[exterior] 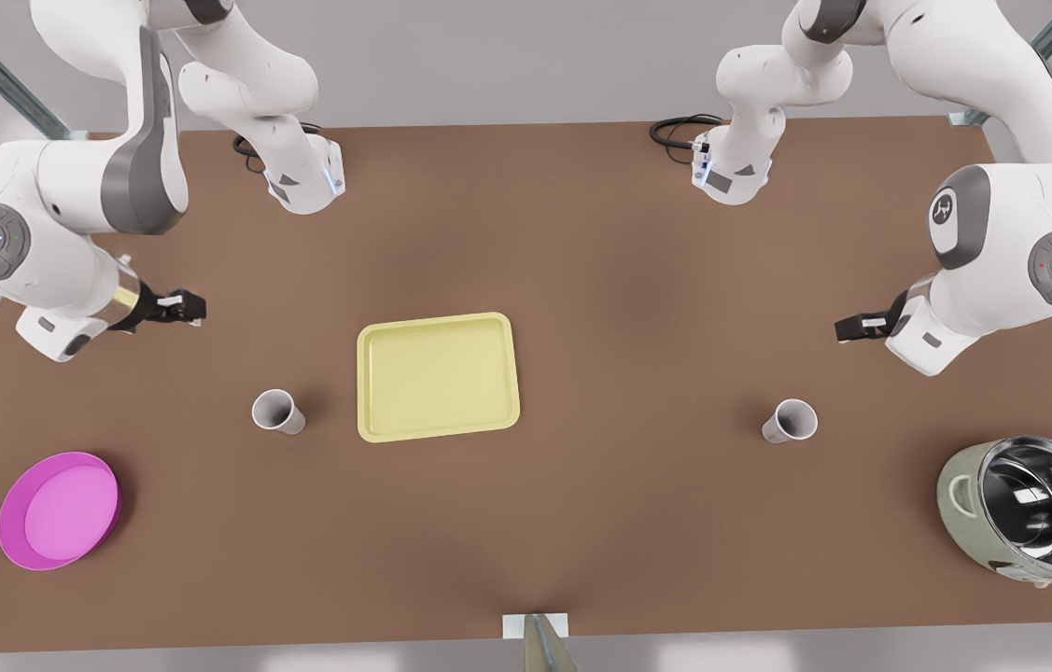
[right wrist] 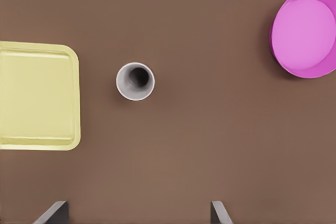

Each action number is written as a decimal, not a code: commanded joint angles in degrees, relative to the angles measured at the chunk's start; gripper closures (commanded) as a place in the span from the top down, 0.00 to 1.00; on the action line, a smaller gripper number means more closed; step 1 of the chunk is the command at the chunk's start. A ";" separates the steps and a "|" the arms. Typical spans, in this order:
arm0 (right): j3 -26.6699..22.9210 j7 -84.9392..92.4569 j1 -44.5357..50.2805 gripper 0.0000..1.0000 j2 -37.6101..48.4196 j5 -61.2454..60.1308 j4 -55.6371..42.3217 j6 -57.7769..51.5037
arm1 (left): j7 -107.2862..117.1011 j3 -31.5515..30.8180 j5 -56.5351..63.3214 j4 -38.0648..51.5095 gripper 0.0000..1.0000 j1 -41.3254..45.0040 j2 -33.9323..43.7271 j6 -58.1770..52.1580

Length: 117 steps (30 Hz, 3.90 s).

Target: Use both arms to respectively pick up the white IKEA cups from the middle-left and middle-right positions, then place the white IKEA cups onto the middle-middle tray, ensuring that the cups remain upright and do not tip over

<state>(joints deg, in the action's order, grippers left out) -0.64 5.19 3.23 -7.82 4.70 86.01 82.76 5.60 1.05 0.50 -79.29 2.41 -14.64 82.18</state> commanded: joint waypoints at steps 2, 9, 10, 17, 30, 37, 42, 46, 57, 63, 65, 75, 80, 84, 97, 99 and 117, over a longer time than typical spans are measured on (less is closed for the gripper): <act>-0.15 -0.70 -0.07 1.00 -0.79 -0.66 -0.23 -0.23 | 0.11 0.27 0.03 0.01 1.00 -0.04 0.05 0.26; 0.20 -0.79 1.69 1.00 -18.63 -0.75 -7.70 12.77 | 0.11 1.68 -0.32 -1.22 1.00 -2.41 -16.03 20.56; 0.20 -0.79 1.78 1.00 -20.39 -0.75 -7.43 15.76 | 0.03 1.94 -0.32 -1.22 1.00 -3.29 -17.79 22.85; 0.29 -0.27 -0.95 1.00 -20.04 -1.54 8.21 33.17 | 0.20 2.73 -0.32 -11.23 1.00 -3.29 -18.67 33.75; 0.29 0.17 -3.15 1.00 -21.44 -4.52 16.91 43.71 | 0.38 2.64 -7.53 -14.66 0.68 -3.29 -21.13 38.14; 0.73 0.09 -2.79 1.00 -21.80 -4.70 19.81 43.63 | 3.37 2.64 -7.88 -14.66 0.32 -3.11 -21.13 37.35; 1.25 0.17 -2.79 0.71 -21.88 -4.79 20.16 43.63 | 4.33 2.55 -7.79 -14.58 0.21 -1.88 -19.20 35.07; 1.69 1.32 -2.71 0.30 -21.80 -4.79 19.90 43.54 | 16.97 1.85 -7.26 -10.10 0.21 5.58 -18.15 30.06; 7.49 2.02 -2.79 0.21 -21.36 -7.07 14.80 43.54 | 74.47 -14.14 -6.74 3.27 0.21 25.89 -24.38 41.22; 10.92 2.46 -2.53 0.21 -21.44 -12.00 15.33 43.10 | 75.08 -14.06 -4.80 3.62 0.21 32.22 -28.96 51.59; 11.89 2.46 -2.71 0.21 -21.44 -12.08 16.38 43.19 | 74.73 -14.06 -3.05 3.71 0.21 32.92 -30.98 51.77; 18.56 2.90 -3.06 0.21 -18.28 -13.23 21.83 42.84 | 75.08 -13.71 -1.20 3.71 0.25 35.38 -34.14 53.17; 19.10 3.16 -2.27 0.21 -20.30 -13.31 22.36 43.54 | 75.17 -13.71 -0.85 3.62 0.50 35.38 -34.67 53.88; 19.10 3.16 -2.18 0.21 -21.44 -13.31 22.36 43.63 | 76.49 -13.71 -0.85 3.71 0.80 35.21 -34.23 53.79; 19.01 4.13 -2.53 1.00 -20.39 -13.23 14.80 33.96 | 27.47 -13.00 5.04 14.60 1.00 -1.96 -11.38 -6.68; 18.92 6.32 -4.29 1.00 -19.51 -13.23 11.73 26.85 | 1.24 -11.95 8.63 12.59 1.00 -4.69 -7.35 -11.95; 6.00 -0.35 -3.67 1.00 -4.57 3.74 -5.32 0.38 | -21.25 -6.32 2.23 -0.34 1.00 -1.80 0.31 -2.72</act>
<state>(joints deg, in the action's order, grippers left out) 5.35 7.67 -0.35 -12.77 8.36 80.56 89.75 13.24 -5.26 2.84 -79.66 0.59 -14.24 80.11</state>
